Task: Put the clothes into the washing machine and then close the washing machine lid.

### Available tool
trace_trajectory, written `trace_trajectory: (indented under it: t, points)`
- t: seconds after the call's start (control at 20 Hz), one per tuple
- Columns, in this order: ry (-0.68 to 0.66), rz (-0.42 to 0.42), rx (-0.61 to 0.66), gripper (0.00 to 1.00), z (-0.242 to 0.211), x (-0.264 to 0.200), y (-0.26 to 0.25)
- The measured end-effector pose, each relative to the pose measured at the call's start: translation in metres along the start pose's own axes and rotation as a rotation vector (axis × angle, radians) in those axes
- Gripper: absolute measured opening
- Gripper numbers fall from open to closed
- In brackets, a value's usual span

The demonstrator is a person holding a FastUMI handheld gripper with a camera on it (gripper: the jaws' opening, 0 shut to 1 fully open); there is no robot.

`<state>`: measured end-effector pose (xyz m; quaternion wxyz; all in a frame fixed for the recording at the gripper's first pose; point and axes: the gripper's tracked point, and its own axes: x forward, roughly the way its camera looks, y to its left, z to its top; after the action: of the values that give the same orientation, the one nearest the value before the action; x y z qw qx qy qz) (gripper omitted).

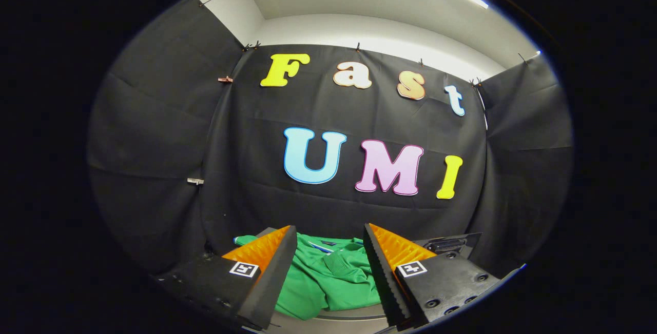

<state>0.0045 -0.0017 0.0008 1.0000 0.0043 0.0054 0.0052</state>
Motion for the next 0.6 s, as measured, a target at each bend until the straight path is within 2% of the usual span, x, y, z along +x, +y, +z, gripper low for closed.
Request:
trace_trajectory:
  t: [0.6]
  points:
    - [0.054,0.000,0.055,0.85,-0.007,0.018,-0.010]
